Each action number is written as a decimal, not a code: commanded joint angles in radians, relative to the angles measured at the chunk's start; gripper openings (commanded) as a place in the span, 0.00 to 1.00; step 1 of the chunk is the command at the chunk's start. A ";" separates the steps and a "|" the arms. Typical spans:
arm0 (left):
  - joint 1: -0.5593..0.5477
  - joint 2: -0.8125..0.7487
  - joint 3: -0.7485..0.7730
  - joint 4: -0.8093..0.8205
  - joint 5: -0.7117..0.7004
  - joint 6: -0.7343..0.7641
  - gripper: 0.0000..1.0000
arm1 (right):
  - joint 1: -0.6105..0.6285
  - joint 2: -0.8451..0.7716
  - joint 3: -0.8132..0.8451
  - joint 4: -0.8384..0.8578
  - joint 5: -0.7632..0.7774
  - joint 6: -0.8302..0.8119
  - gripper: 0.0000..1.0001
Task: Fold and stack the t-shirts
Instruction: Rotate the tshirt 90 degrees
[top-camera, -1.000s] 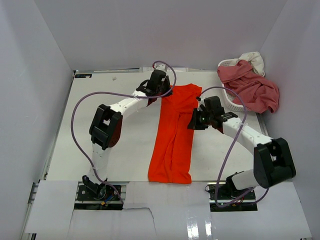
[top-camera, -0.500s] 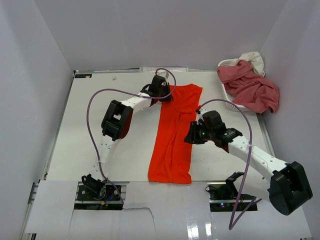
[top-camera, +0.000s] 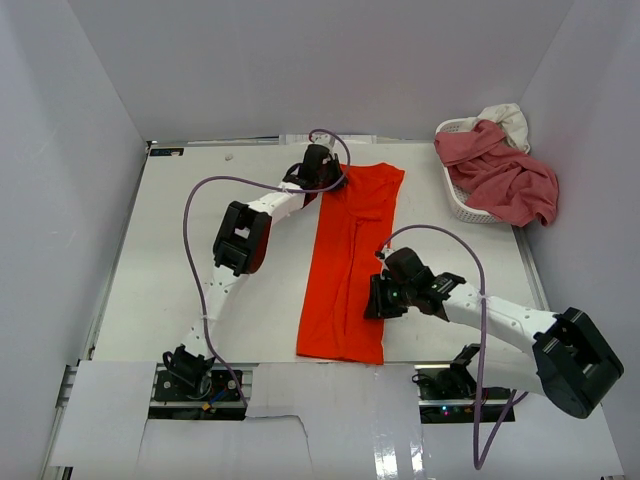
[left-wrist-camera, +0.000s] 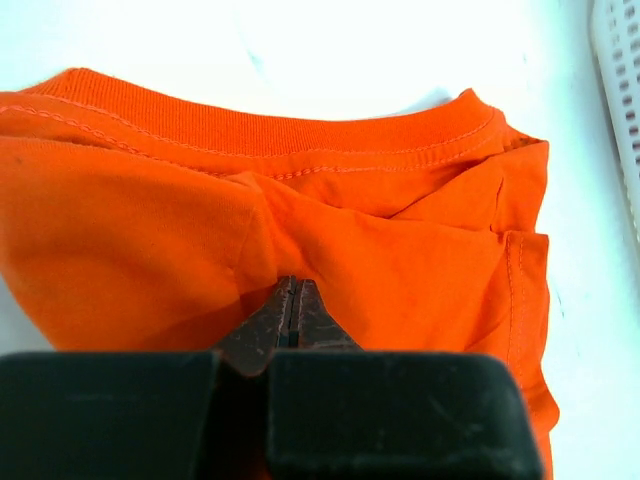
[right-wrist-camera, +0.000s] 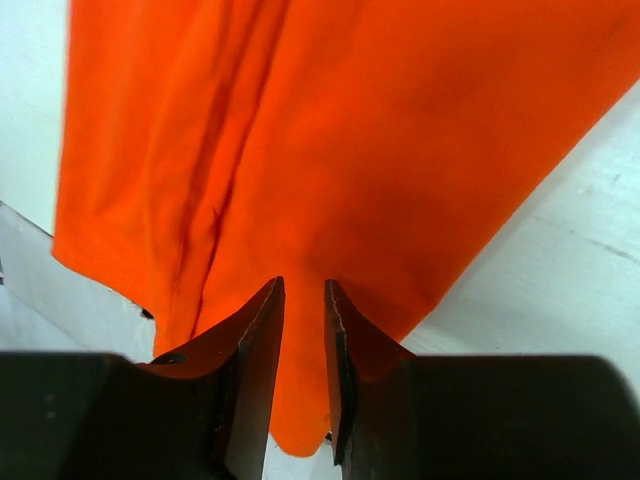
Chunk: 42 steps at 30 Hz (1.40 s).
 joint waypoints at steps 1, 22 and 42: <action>0.021 0.035 0.067 -0.013 -0.057 0.010 0.00 | 0.043 0.031 -0.020 0.043 0.023 0.044 0.27; 0.127 0.057 0.069 0.015 -0.097 0.024 0.02 | 0.181 0.135 0.058 0.052 0.098 0.109 0.33; 0.127 0.037 0.070 0.039 -0.081 0.022 0.03 | 0.284 0.296 0.213 0.018 0.118 0.099 0.42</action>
